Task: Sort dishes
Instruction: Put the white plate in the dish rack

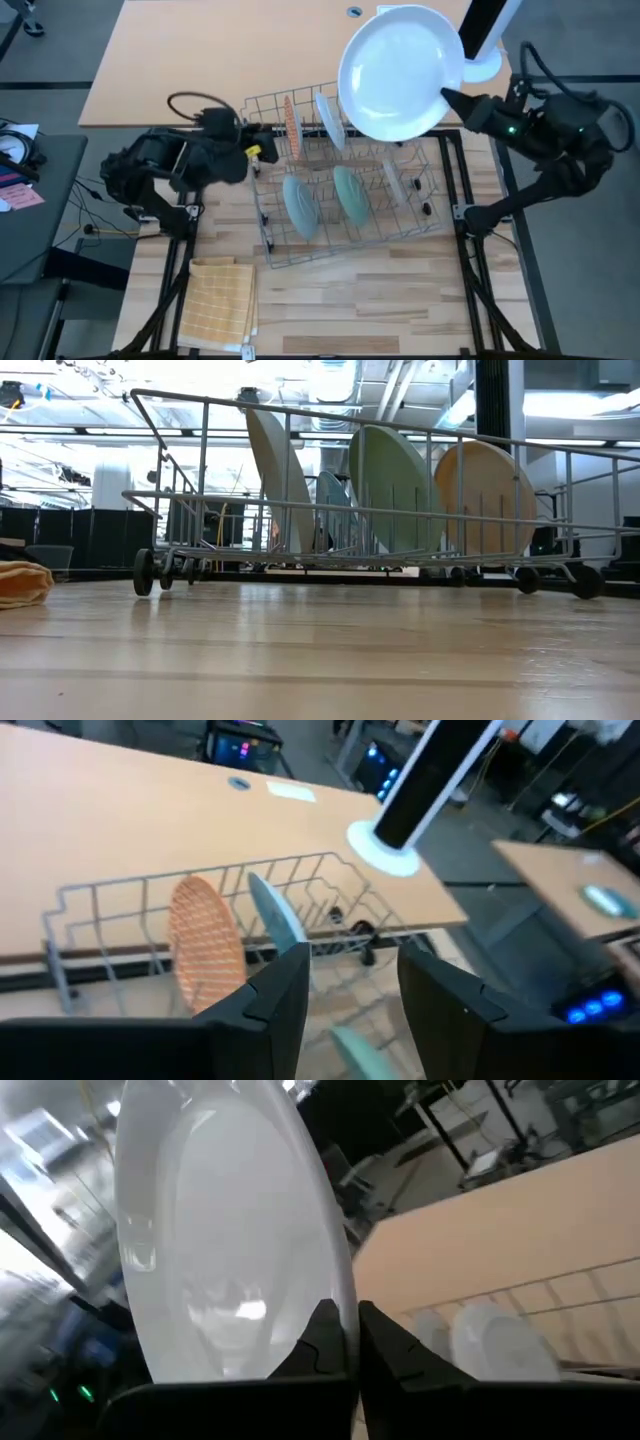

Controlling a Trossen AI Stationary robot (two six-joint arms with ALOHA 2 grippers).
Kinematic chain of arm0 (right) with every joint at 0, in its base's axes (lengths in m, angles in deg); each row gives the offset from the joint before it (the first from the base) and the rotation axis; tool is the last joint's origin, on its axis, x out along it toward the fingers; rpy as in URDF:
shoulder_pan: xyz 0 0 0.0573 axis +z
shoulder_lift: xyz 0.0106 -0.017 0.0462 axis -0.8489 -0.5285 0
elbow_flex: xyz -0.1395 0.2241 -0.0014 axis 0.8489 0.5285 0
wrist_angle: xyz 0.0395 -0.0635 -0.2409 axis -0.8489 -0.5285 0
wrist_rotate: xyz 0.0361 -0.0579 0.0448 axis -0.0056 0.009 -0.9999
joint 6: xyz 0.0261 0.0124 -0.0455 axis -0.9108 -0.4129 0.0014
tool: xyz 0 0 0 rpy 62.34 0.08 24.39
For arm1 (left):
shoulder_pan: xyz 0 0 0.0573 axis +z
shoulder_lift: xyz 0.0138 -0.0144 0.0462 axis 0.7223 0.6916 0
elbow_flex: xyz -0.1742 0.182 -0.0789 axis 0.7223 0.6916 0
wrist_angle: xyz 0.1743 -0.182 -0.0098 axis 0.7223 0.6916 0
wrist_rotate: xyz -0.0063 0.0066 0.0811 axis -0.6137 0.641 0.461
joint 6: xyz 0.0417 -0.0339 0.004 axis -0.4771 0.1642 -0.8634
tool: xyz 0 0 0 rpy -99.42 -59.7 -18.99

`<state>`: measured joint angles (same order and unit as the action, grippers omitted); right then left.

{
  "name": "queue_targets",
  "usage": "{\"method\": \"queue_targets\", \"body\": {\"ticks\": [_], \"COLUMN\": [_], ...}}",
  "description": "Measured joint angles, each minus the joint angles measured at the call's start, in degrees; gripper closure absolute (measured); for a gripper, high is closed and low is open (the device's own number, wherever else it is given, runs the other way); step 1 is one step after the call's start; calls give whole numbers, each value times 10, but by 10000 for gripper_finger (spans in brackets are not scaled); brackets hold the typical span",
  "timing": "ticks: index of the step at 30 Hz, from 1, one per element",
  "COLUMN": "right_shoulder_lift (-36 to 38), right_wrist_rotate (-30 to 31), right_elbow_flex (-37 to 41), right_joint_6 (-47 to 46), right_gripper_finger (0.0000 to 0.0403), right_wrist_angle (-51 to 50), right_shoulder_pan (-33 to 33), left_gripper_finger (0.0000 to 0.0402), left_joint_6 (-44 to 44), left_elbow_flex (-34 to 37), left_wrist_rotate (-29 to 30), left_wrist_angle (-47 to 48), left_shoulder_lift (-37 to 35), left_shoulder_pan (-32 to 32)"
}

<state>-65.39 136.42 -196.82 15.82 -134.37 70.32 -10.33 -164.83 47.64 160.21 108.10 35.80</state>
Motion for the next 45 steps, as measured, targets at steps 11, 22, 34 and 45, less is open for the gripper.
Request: {"method": "queue_targets", "body": {"ticks": [11, 22, 34, 45], "right_shoulder_lift": [-72, -78, -107, -147], "right_wrist_rotate": [32, 48, 7, -130], "right_elbow_flex": [-216, -247, -247, -247], "right_joint_6": [31, -8, -48, -16], "right_gripper_finger": [400, 401, 401, 401], "right_wrist_angle": [-240, -368, -416, -417], "right_shoulder_pan": [0, -11, -20, -100], "left_gripper_finger": [253, 253, 253, 253], "left_joint_6": [-84, -61, -44, -44], "left_elbow_flex": [0, 0, 4, 4], "left_wrist_rotate": [-143, -142, -159, -159], "left_wrist_angle": [0, -1, -1, -1], "left_shoulder_lift": [-4, -4, -4, -4], "left_shoulder_pan": [47, 73, 92, 92]}}
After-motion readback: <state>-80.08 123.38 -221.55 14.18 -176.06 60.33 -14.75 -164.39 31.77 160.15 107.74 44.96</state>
